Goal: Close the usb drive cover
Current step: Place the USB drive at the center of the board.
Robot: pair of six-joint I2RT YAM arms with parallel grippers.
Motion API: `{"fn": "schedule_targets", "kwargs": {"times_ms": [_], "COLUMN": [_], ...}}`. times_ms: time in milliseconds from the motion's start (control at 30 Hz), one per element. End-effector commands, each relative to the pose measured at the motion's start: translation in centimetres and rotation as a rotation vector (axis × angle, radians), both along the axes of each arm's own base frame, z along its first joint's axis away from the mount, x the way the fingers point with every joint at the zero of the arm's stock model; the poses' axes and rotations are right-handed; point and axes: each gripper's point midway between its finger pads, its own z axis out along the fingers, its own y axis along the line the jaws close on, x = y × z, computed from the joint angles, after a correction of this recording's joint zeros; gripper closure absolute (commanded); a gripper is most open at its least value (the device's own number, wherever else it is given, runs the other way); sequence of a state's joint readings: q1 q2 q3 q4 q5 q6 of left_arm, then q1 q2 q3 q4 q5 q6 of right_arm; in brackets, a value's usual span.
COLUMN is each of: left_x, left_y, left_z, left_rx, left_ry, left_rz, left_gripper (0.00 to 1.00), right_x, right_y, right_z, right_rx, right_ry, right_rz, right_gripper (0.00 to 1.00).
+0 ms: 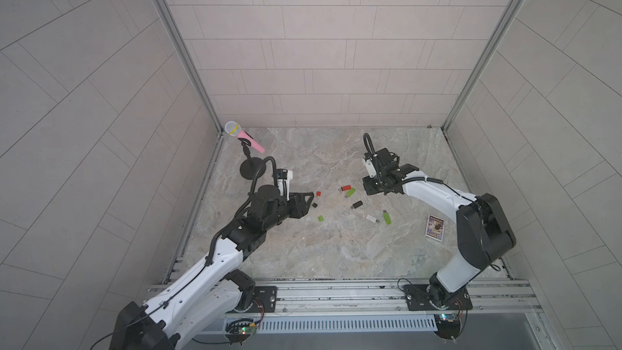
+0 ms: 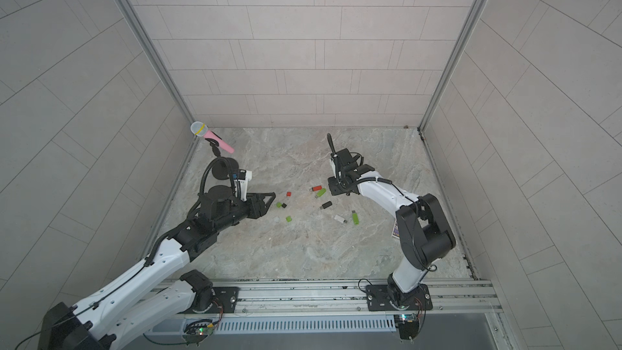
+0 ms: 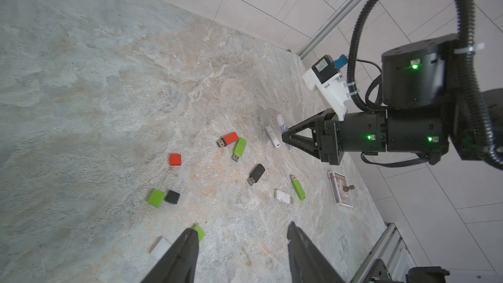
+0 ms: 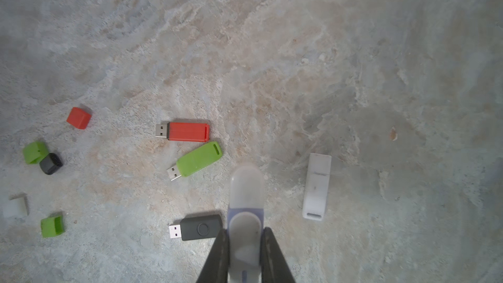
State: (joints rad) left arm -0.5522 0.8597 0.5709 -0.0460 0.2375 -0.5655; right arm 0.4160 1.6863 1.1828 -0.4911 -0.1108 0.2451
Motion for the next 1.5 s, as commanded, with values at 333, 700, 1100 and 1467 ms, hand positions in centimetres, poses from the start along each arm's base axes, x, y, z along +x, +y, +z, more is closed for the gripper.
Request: {"fn": "schedule_targets", "kwargs": {"times_ms": [333,700,1100,1467], "left_x": [-0.2,-0.3,-0.5,-0.8], "left_y": [2.0,1.9,2.2,2.6], "left_z": [-0.1,-0.1,0.5,0.2], "left_rx": [0.053,0.051,0.045,0.057], "left_ry": [-0.048,-0.042,-0.06,-0.054], "left_rz": [0.061,0.053,0.064,0.076], "left_gripper": [0.36,0.36,0.36,0.36], "right_x": [-0.7,0.3,-0.3,-0.4], "right_y": [-2.0,-1.6,-1.9,-1.5], "right_z": [-4.1,-6.0,-6.6,-2.9], "right_rx": [-0.17,-0.197,-0.219,-0.18], "right_ry": [0.217,0.261,0.298,0.245], "right_rz": [-0.051,-0.05,-0.027,-0.007], "right_gripper": [0.8,0.79,0.73,0.66]}}
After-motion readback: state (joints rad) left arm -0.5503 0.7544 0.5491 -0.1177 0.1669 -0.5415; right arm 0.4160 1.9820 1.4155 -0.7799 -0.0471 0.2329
